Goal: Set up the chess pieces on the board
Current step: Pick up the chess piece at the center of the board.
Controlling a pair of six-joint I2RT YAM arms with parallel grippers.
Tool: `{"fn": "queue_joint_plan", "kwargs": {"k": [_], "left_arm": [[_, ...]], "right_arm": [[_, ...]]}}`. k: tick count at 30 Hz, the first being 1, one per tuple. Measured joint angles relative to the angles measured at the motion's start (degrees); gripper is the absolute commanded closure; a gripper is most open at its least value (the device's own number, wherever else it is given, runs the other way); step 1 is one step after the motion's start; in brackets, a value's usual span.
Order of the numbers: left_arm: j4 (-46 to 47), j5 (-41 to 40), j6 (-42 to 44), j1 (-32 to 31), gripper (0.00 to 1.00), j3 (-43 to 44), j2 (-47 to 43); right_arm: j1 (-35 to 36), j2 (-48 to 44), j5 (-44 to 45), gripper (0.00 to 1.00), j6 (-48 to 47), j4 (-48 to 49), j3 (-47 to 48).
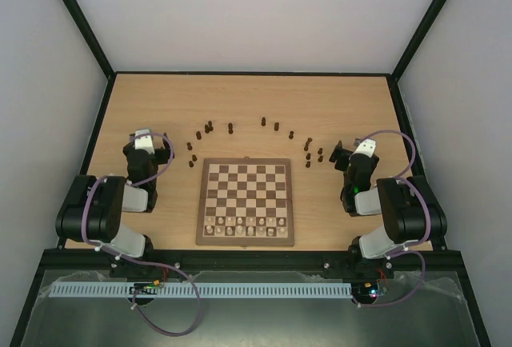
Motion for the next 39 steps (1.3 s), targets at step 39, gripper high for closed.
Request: {"fn": "queue_joint_plan", "kwargs": {"k": [39], "left_arm": [[-5.57,-4.61,0.81,-3.69,0.00,-0.24,-9.84]], "right_arm": [[0.00,-12.11,0.28,0.01,1.42,-12.90,3.15]]}}
